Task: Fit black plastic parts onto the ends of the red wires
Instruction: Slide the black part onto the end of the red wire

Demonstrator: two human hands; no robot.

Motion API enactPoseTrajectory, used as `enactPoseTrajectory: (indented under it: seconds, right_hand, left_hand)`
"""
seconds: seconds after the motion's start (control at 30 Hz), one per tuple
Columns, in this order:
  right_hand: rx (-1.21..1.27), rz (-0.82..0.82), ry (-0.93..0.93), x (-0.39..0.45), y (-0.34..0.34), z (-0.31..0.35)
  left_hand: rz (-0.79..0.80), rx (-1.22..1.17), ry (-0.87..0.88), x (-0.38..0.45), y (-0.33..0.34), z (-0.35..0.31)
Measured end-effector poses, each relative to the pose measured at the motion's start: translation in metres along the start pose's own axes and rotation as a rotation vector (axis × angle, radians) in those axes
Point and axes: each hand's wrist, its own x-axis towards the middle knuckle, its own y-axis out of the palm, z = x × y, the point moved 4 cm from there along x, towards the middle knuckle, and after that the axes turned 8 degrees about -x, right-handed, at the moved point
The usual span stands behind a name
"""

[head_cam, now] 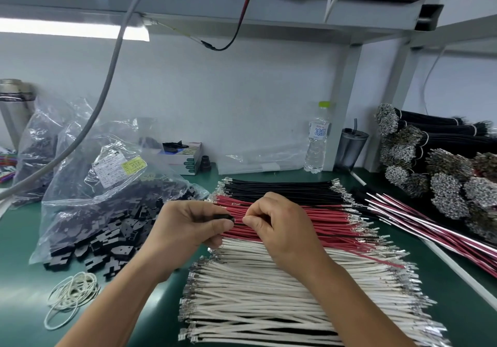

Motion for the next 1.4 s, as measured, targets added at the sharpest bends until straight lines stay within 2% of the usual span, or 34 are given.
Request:
enactPoseTrajectory:
  seconds: [0.17,0.23,0.33,0.4,0.5,0.53,0.67,0.77,0.9,0.97,1.03,1.13,1.23,1.4]
  right_hand:
    - [0.024,-0.012,-0.036,-0.002,-0.005,0.004]
    - [-0.146,-0.024,-0.064,-0.003,-0.012,0.006]
    - [-0.343,-0.140,-0.171,-0.008,-0.023,0.019]
    - [-0.332,-0.051,-0.192,-0.016,-0.018,0.029]
    - [-0.232,0.280,-0.061,-0.029,0.005,0.030]
    - [-0.199,0.327,-0.019,-0.031,0.008,0.028]
    - [-0.169,0.342,0.018,-0.029,0.008,0.025]
    - [-0.147,0.288,0.028,-0.025,0.003,0.024]
    - [0.046,0.229,0.087,-0.018,-0.012,0.020]
    - [0.090,0.143,0.086,-0.012,-0.027,0.018]
    - [-0.027,0.034,0.027,-0.005,-0.041,0.016]
    - [-0.208,0.011,-0.034,-0.001,-0.040,0.014]
    - [-0.220,0.002,-0.052,-0.008,-0.025,0.008]
    - [-0.183,-0.109,-0.080,-0.014,-0.018,0.004]
  left_hand:
    - [0.024,-0.035,0.016,-0.001,0.002,-0.002]
    - [0.025,-0.005,0.015,0.000,0.002,-0.001]
    - [0.020,0.003,0.001,0.001,0.001,0.001]
    - [0.008,0.004,0.003,0.002,0.000,0.002]
    - [-0.049,0.007,0.012,0.004,-0.005,0.004]
    - [-0.057,0.013,0.016,0.004,-0.005,0.005]
    - [-0.064,0.016,0.026,0.004,-0.005,0.006]
    - [-0.059,0.003,0.020,0.004,-0.005,0.006]
    - [-0.068,-0.069,-0.002,0.005,-0.006,0.006]
    - [-0.075,-0.130,-0.008,0.004,-0.007,0.005]
    - [-0.069,-0.167,-0.022,0.005,-0.007,0.005]
    - [-0.043,-0.211,-0.042,0.005,-0.007,0.005]
    - [-0.023,-0.242,-0.048,0.003,-0.007,0.004]
    - [-0.028,-0.237,-0.062,0.006,-0.009,0.004]
